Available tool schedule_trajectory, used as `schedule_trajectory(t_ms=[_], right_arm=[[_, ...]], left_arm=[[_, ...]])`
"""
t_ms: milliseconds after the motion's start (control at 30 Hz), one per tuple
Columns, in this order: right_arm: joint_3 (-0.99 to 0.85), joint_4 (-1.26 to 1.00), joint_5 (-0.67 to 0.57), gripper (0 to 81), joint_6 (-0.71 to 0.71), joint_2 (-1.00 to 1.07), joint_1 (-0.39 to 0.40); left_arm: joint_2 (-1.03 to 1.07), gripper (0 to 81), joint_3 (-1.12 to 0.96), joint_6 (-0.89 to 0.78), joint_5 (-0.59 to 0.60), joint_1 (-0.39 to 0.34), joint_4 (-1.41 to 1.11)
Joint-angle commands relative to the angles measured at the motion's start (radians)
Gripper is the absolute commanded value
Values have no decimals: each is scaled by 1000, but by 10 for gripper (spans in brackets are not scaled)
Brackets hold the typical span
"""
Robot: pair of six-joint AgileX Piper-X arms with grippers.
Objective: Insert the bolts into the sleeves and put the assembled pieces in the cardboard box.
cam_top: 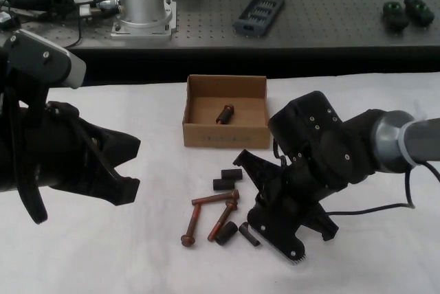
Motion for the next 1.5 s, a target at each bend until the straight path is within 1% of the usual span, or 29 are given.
schedule_trajectory(t_ms=[0,133,200,333,500,633,667,733,800,833,867,900,933,1000,1100,1200,1267,1367,1467], right_arm=[[11,37,65,20,81,-24,-8],[11,37,65,20,192,-102,-6],[11,37,62,20,290,-156,-6],[11,37,24,20,576,-268,-6],[13,103,-56,20,952,-403,-6],[12,228,-65,20,1159,-523,-6],[12,261,-65,20,1197,-555,-6],[12,316,-65,20,1264,-618,-6],[14,355,-65,20,1348,-670,-6],[13,379,-69,20,1375,-697,-6],[13,405,-75,20,1393,-715,-6],[13,431,-79,20,1417,-737,-6],[13,457,-79,20,1435,-757,-6],[13,506,-79,20,1451,-791,-6],[13,564,-79,20,1464,-830,-6],[13,600,-79,20,1477,-860,-6],[13,615,-79,20,1484,-877,-6],[13,634,-79,20,1484,-893,-6],[13,654,-79,20,1484,-894,-6]], left_arm=[[-1,7,-2,10,-5,4,1],[-1,7,-2,-6,-5,4,1],[-1,7,-2,-21,-5,4,1],[-6,7,-2,-27,5,4,1],[-13,6,-3,-27,66,4,-8],[-13,1,-3,-8,71,4,-8],[-13,22,-3,18,71,4,-8],[-13,99,-3,81,78,4,-8],[-5,239,-3,145,77,4,-8],[1,313,-3,154,77,4,-5],[11,367,-3,155,77,4,-5],[24,386,-5,155,75,4,3],[38,377,-5,151,76,4,15],[66,330,-5,125,75,-1,36],[106,284,-5,77,60,-33,47],[139,281,-5,6,-33,-101,43],[157,286,-5,-4,-81,-159,36],[185,286,-5,-4,-86,-226,14],[218,286,-12,-4,-120,-268,6]])
